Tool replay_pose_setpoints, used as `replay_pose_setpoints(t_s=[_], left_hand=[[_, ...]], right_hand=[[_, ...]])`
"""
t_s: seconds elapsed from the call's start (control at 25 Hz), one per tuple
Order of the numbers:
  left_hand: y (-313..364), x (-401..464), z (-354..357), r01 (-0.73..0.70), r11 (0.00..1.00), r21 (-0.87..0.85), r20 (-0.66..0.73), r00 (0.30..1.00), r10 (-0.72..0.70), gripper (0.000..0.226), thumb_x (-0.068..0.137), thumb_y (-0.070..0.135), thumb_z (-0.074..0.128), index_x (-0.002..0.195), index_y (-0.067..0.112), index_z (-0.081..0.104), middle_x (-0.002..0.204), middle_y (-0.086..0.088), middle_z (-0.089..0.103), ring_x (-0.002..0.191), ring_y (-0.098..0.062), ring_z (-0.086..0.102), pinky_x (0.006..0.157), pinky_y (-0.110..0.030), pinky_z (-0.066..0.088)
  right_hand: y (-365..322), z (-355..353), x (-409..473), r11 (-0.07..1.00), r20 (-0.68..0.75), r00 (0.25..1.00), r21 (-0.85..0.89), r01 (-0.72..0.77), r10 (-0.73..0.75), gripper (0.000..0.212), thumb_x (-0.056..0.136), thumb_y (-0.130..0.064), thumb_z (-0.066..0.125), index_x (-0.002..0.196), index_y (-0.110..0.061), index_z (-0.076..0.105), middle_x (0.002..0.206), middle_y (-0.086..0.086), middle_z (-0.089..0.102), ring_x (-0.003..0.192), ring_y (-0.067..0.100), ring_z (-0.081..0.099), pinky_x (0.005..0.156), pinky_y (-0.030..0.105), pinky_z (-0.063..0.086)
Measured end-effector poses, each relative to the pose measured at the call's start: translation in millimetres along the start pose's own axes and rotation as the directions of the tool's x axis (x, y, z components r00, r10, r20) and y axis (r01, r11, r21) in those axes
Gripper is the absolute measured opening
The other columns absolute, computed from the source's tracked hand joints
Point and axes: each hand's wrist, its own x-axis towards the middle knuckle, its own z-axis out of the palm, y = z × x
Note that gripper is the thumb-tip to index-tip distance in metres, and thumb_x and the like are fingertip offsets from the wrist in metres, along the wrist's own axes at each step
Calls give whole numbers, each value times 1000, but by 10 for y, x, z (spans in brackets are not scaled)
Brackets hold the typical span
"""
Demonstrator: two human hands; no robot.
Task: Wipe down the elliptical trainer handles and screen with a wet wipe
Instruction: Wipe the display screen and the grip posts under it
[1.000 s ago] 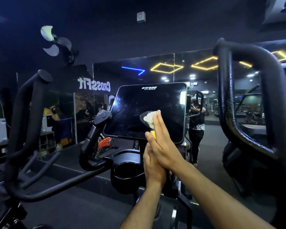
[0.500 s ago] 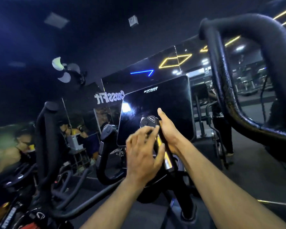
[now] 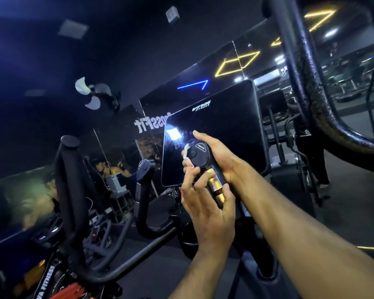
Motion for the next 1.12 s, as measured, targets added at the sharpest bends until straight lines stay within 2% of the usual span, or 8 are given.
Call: replay_pose_setpoints(t_s=[0.16, 0.28, 0.36, 0.6, 0.68, 0.8, 1.0, 1.12], left_hand=[[14, -3, -9, -9, 1000, -9, 28, 1000, 9, 40, 91, 25, 63, 129, 28, 49, 146, 4, 39, 149, -9, 32, 118, -46, 34], [31, 14, -12, 16, 1000, -14, 42, 999, -15, 45, 92, 28, 61, 134, 30, 46, 149, 6, 37, 150, -13, 33, 119, -48, 34], [22, 11, -21, 38, 999, -13, 56, 998, -38, 51, 92, 28, 60, 140, 31, 43, 152, 5, 36, 152, -16, 32, 120, -50, 33], [29, 54, -23, 28, 999, 17, 111, 993, -30, 71, 95, 26, 54, 160, 23, 27, 165, -6, 29, 157, -12, 22, 128, -33, 21], [-2, 49, -13, 38, 999, 37, 134, 990, -42, 73, 98, 27, 49, 164, 14, 22, 169, -8, 25, 159, -10, 18, 129, -37, 20], [-66, 40, -7, 21, 999, 40, 119, 993, -25, 62, 106, 28, 38, 163, 5, 24, 168, -12, 26, 157, -18, 25, 126, -51, 27], [-44, 276, -66, 8, 997, -78, 50, 999, -4, 54, 106, 19, 34, 158, 4, 37, 163, -7, 38, 153, -16, 33, 127, -43, 26], [6, 877, 40, 224, 973, -61, 122, 969, -215, 47, 105, 26, 36, 146, 20, 56, 149, 7, 56, 142, -5, 44, 124, -47, 29]], right_hand=[[67, 20, 30, 976, -53, 980, 89, 198, -194, 48, 103, -46, 51, 86, -3, 60, 82, 19, 59, 73, 31, 56, 73, 39, 52], [83, -7, -18, 849, -234, 825, -274, 452, -515, 44, 108, -28, 46, 86, 3, 68, 80, 12, 72, 76, 22, 69, 77, 28, 56], [103, -43, -33, 698, -218, 705, -499, 514, -675, 41, 108, -19, 46, 86, 3, 71, 86, 5, 76, 84, 12, 71, 82, 21, 53], [260, -48, -314, 587, -207, 612, -619, 522, -763, 21, 102, -13, 59, 114, -6, 75, 111, -1, 77, 107, 8, 70, 95, 24, 52], [381, -90, -504, 531, -140, 623, -681, 503, -770, 29, 102, -10, 58, 129, -11, 69, 131, -7, 69, 126, 4, 60, 108, 21, 45], [609, -141, -733, 484, -2, 718, -740, 467, -696, 43, 106, -9, 49, 149, -12, 46, 158, -7, 41, 146, 1, 36, 120, 20, 28], [1012, -202, -1101, 294, 63, 719, -885, 361, -692, 51, 108, -14, 42, 158, -13, 30, 168, -4, 21, 154, 8, 20, 125, 27, 19], [1031, -206, -1176, 282, 70, 751, -901, 331, -657, 52, 109, -19, 41, 159, -14, 26, 168, -7, 15, 155, 5, 14, 127, 33, 14]])
